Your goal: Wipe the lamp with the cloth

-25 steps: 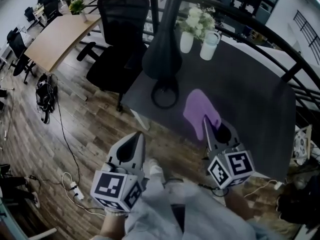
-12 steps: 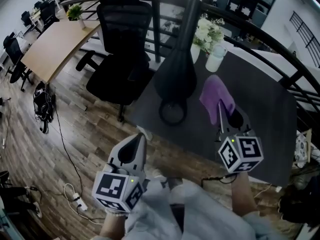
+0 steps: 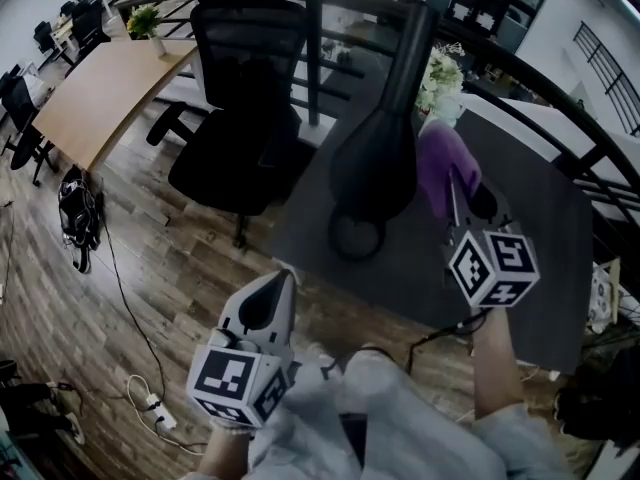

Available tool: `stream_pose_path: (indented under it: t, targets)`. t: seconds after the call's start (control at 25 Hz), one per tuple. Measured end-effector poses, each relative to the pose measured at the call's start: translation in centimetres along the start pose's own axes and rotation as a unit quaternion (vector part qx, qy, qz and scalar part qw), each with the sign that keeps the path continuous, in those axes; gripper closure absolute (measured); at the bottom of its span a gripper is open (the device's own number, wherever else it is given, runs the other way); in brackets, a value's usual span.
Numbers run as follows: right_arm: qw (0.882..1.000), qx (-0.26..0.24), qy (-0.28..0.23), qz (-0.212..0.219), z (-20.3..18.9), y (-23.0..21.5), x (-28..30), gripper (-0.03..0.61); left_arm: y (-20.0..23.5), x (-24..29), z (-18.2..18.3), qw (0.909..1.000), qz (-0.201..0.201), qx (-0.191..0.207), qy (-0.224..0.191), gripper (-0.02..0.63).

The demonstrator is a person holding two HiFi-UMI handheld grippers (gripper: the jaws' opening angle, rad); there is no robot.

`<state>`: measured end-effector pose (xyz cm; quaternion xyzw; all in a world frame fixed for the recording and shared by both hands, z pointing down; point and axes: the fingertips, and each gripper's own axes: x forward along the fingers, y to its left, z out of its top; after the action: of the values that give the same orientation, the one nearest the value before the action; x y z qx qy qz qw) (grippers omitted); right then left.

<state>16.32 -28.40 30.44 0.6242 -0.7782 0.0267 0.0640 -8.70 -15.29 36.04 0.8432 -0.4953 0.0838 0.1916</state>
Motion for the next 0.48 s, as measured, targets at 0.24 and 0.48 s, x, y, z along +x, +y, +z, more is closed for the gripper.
stream_pose_path:
  t: [0.24, 0.48]
  targets:
    - [1.000, -0.014, 0.010, 0.009, 0.0, 0.9, 1.2, 0.528, 0.9, 0.1, 0.2, 0.9999, -0.001, -0.009, -0.006, 0.614]
    - [0.999, -0.013, 0.009, 0.041, 0.3, 2.7, 1.2, 0.526, 1.3, 0.4, 1.2, 0.9997, 0.006, -0.015, -0.018, 0.614]
